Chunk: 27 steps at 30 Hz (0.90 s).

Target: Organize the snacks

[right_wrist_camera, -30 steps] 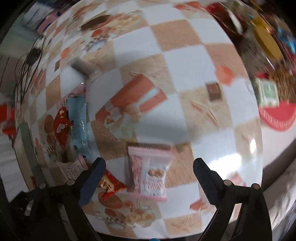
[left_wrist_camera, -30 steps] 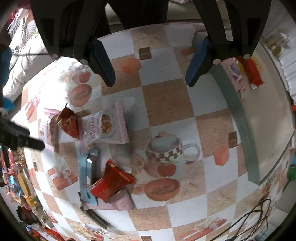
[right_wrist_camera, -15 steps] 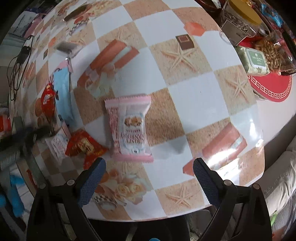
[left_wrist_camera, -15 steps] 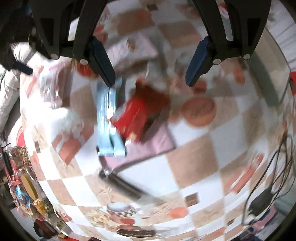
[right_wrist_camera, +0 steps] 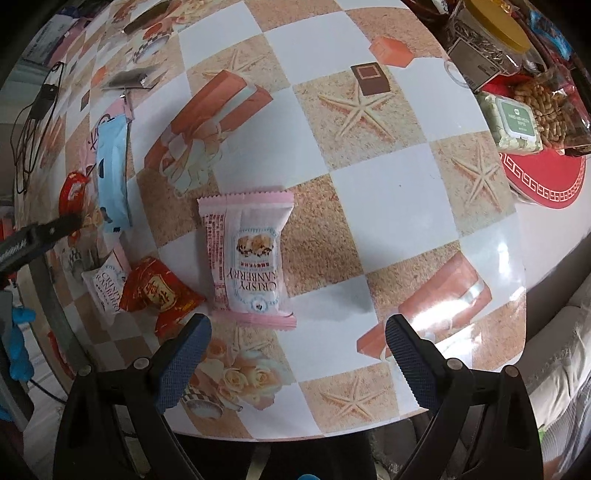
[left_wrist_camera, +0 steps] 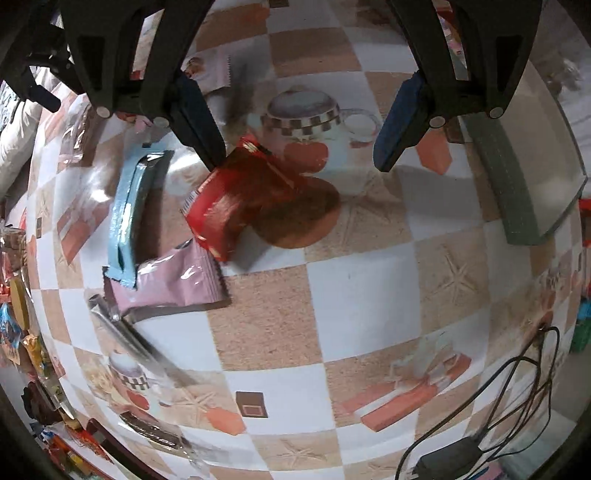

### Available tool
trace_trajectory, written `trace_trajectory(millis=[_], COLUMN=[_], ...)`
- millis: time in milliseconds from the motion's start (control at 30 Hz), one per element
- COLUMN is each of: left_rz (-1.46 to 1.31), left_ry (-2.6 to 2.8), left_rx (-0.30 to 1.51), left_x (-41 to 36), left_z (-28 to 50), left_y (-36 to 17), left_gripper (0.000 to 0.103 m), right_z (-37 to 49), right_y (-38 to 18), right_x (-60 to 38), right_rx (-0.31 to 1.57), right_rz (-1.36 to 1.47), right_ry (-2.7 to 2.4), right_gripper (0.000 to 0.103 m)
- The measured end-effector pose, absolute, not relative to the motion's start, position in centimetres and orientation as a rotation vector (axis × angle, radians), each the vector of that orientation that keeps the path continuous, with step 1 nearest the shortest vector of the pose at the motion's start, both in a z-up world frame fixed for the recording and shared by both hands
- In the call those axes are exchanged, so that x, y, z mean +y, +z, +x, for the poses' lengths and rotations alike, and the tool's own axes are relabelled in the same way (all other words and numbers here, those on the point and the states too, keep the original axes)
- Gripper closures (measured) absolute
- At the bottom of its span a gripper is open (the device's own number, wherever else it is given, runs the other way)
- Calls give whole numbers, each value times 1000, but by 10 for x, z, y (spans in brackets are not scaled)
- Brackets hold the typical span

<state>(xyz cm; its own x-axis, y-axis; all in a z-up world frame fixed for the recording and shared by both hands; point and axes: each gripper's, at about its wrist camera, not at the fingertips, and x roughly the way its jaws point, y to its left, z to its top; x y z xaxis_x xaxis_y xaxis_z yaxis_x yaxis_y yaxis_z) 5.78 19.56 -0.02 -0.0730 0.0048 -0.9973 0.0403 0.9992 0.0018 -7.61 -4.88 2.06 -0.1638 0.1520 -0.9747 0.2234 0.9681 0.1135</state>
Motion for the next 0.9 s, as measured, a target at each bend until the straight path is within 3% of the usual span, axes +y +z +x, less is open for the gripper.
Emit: trace_trajectory(millis=[333,400,600,900], left_rz=[146,137,138,59], left_ry=[-99,-109,-114,-18], left_rx=[1618,1608,1594,1679], left_x=[164,158,168,212], left_z=[51,53,47,-15], left_y=[-18,-19,-11,-11], left_gripper=[18,24,54,52], right_z=[-75,-77,-74,-33], right_y=[17,17,13,-2], right_x=[-46,-47,-57,-45], right_rx=[1760,1761,1761,1761], right_rz=[257,260,273,259], right_ry=[-60,-71,-95,-79], right_gripper=[7,7,7,7])
